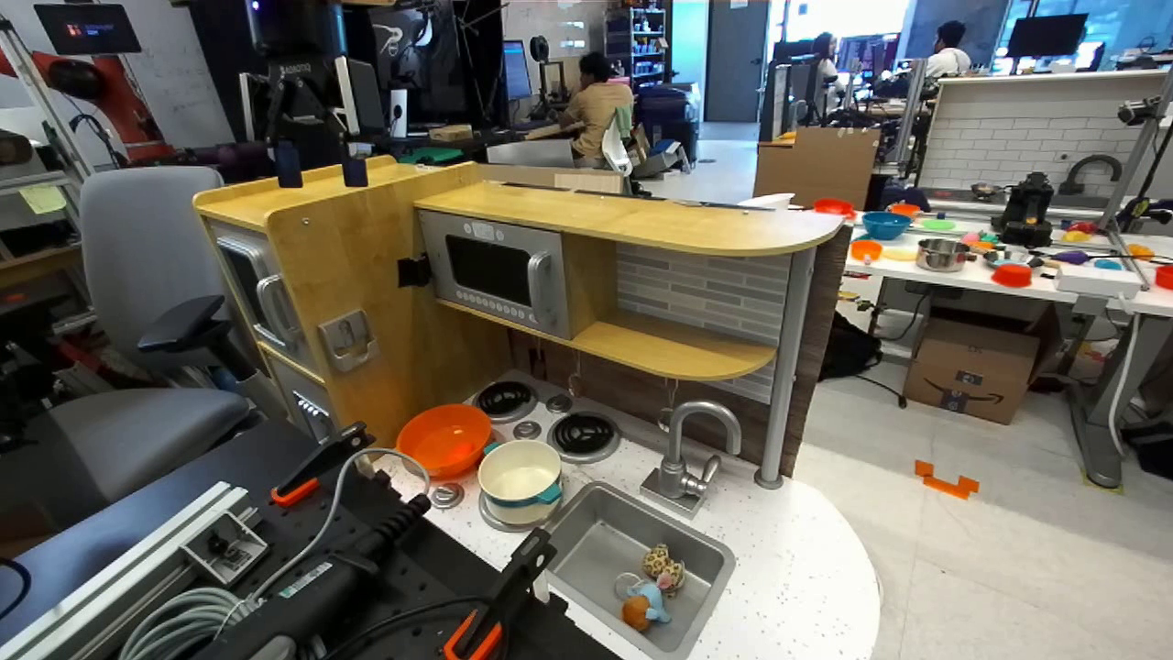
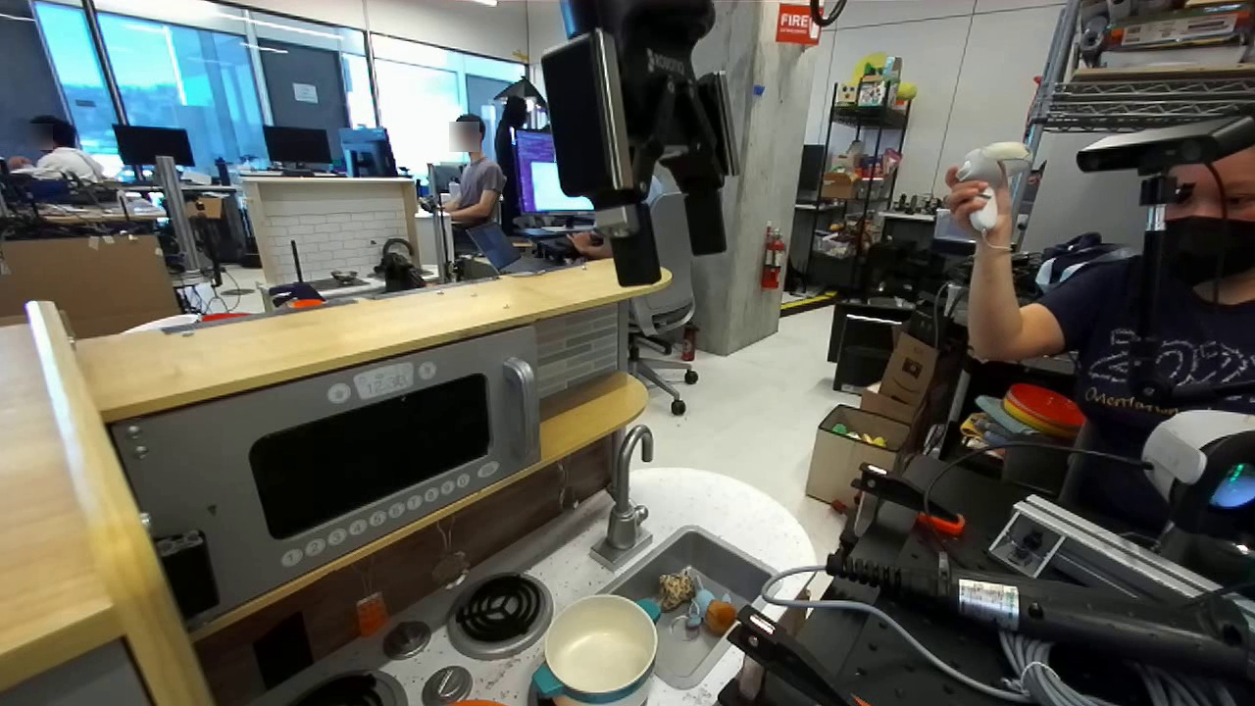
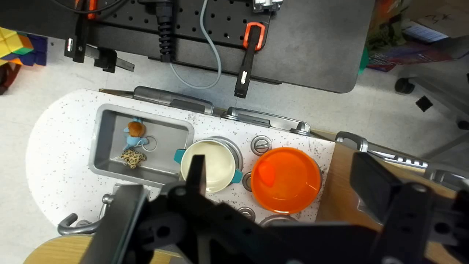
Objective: Move the orange object from the orange plate into the sink
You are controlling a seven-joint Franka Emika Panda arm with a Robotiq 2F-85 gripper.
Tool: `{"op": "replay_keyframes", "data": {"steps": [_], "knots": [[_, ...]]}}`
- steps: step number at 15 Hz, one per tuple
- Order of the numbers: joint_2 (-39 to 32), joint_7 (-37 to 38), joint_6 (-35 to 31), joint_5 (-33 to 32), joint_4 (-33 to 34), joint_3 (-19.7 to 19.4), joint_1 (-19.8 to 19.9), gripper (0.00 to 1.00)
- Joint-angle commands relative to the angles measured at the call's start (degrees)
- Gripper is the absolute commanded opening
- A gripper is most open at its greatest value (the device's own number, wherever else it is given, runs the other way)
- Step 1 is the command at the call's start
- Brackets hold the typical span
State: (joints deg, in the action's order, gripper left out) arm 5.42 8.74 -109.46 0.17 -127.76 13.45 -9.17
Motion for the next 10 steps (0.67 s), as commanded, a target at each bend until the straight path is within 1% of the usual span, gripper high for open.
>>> {"op": "replay_keyframes", "data": {"steps": [1,6,10], "knots": [[-0.04,0.06,0.10,-0.06,0.09,-0.63,-0.66,1.00],[-0.83,0.50,-1.10,-0.55,-0.12,-0.71,-0.55,1.00],[-3.87,1.86,-5.46,-0.47,-0.84,-0.59,-0.67,1.00]]}}
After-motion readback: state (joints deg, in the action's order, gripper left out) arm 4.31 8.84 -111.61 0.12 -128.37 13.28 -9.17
